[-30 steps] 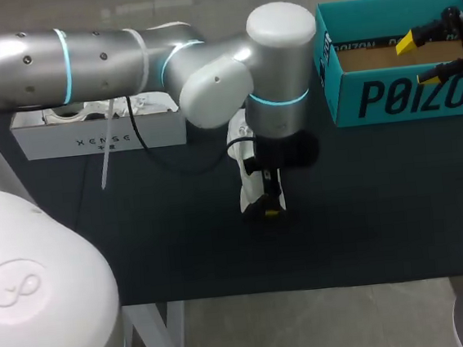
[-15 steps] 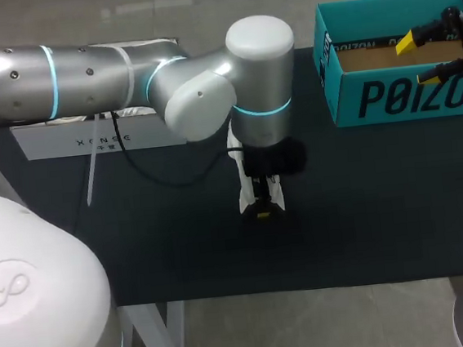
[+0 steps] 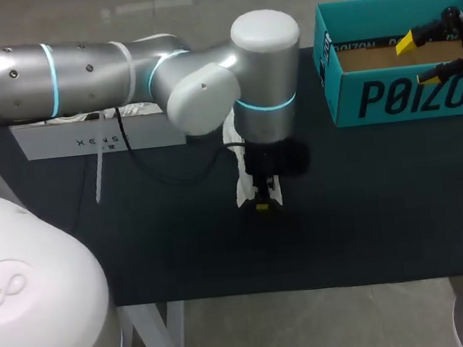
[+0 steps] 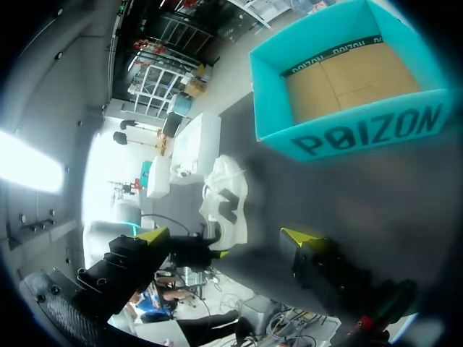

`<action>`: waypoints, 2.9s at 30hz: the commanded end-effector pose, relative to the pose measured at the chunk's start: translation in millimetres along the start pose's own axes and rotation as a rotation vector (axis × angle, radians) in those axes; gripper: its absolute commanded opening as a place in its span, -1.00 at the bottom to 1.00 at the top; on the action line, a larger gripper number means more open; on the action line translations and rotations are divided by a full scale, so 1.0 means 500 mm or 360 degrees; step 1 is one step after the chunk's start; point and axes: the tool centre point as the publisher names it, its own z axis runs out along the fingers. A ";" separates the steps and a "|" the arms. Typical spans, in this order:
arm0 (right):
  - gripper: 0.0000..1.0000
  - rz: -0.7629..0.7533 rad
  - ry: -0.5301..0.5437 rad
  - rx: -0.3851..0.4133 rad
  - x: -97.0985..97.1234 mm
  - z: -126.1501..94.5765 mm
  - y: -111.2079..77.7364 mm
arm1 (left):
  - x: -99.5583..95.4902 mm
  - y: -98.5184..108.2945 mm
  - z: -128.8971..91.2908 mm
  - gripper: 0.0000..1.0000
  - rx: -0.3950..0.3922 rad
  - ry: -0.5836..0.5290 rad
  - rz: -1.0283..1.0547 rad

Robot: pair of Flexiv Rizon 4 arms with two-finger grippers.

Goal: Take the shoe out of the shoebox, open the shoe tongue, remove and reinsert the insole, then place the shoe into the shoebox

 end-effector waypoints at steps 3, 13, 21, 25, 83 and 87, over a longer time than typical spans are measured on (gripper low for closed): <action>1.00 0.0001 -0.0005 0.0001 0.000 0.000 0.000 | 0.014 0.059 -0.137 -1.00 0.0038 -0.0028 0.0198; 1.00 0.0001 -0.0005 0.0001 0.000 0.000 0.000 | -0.018 0.144 -0.265 -1.00 -0.0252 0.0090 0.0337; 1.00 0.0001 -0.0005 0.0001 0.000 0.000 0.000 | -0.018 0.144 -0.265 -1.00 -0.0252 0.0090 0.0337; 1.00 0.0001 -0.0005 0.0001 0.000 0.000 0.000 | -0.018 0.144 -0.265 -1.00 -0.0252 0.0090 0.0337; 1.00 0.0001 -0.0005 0.0001 0.000 0.000 0.000 | -0.130 0.368 -0.327 -1.00 -0.0245 -0.0021 0.2528; 1.00 0.0001 -0.0005 0.0001 0.000 0.000 0.000 | -0.177 0.443 -0.352 -1.00 -0.0313 -0.0064 0.2428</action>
